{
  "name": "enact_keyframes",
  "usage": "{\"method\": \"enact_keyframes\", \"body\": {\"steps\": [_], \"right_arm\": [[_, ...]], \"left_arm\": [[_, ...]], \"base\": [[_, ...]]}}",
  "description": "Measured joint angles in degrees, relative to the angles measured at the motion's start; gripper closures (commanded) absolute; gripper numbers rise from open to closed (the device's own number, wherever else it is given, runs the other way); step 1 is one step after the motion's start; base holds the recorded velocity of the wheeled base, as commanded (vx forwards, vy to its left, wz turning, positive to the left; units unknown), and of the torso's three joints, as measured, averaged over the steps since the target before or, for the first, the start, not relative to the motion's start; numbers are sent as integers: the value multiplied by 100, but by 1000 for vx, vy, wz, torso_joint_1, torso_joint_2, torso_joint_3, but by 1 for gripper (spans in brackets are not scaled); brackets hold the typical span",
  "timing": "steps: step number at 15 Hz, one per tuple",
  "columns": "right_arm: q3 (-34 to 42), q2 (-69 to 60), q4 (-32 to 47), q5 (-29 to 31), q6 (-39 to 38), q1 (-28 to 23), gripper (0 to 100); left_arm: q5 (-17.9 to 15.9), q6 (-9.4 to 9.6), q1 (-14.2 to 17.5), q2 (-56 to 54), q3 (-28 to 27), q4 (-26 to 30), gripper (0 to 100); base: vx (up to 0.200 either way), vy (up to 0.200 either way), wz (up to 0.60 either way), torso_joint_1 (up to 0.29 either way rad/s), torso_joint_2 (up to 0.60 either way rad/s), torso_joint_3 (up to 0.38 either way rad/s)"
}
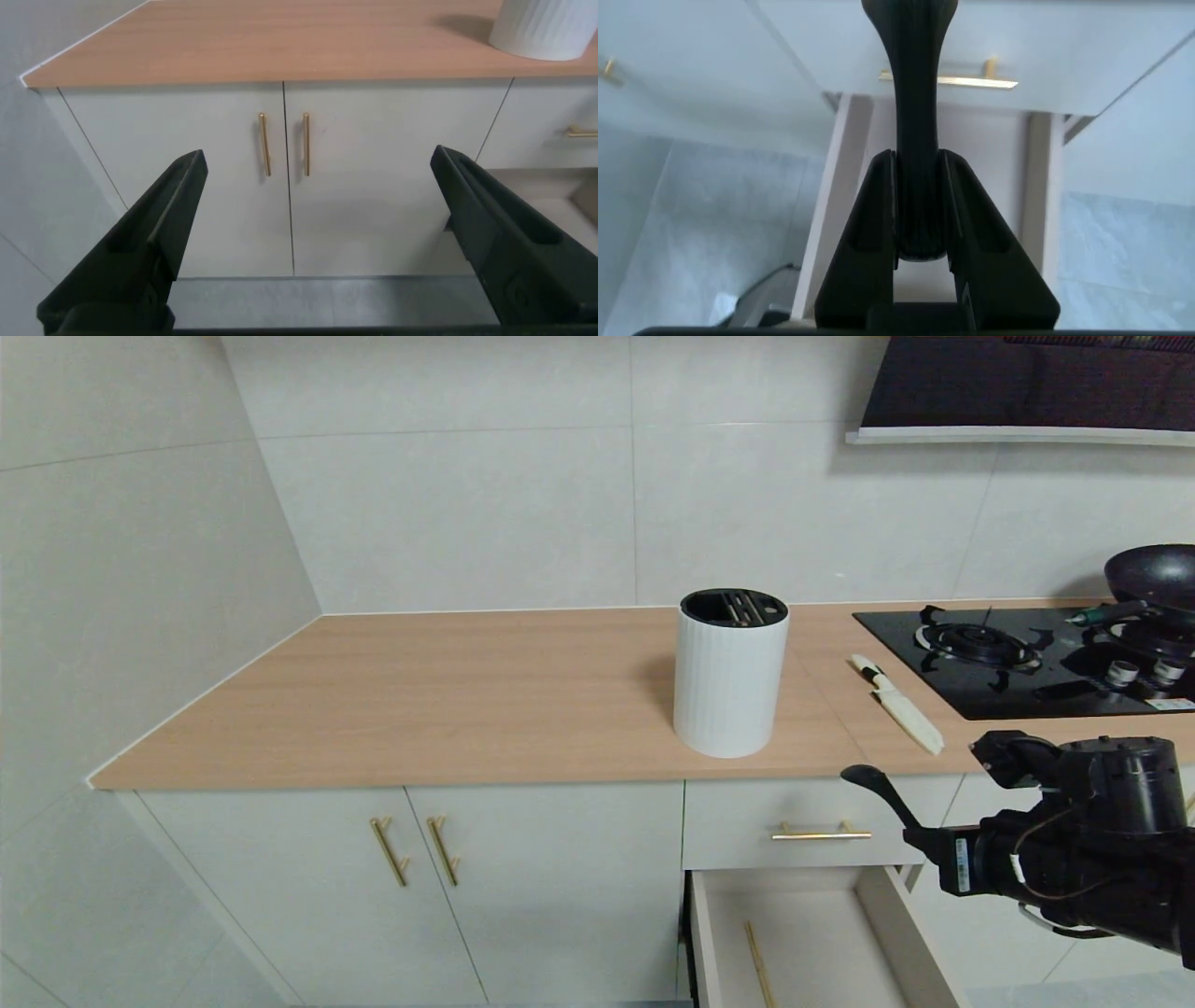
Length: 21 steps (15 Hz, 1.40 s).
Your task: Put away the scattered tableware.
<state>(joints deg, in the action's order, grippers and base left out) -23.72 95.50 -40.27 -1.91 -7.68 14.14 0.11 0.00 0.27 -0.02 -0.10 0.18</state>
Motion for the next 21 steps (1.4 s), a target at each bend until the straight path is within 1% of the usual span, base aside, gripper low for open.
{"method": "enact_keyframes", "body": {"steps": [3,5,11,21], "right_arm": [[51,48,-5,-110,2,35,100],[72,100,-10,-112,5,51,100],[79,362,-5,-106,5,182,100],[85,802,-119,-101,5,204,100]], "left_arm": [[-1,0,0,0,0,0,0],[0,0,2,0,0,-2,0],[0,0,0,0,0,0,0],[-4,0,0,0,0,0,0]], "base": [[0,0,0,0,0,0],[0,0,0,-144,320,181],[0,0,0,-205,497,281],[0,0,0,-185,483,295]]}}
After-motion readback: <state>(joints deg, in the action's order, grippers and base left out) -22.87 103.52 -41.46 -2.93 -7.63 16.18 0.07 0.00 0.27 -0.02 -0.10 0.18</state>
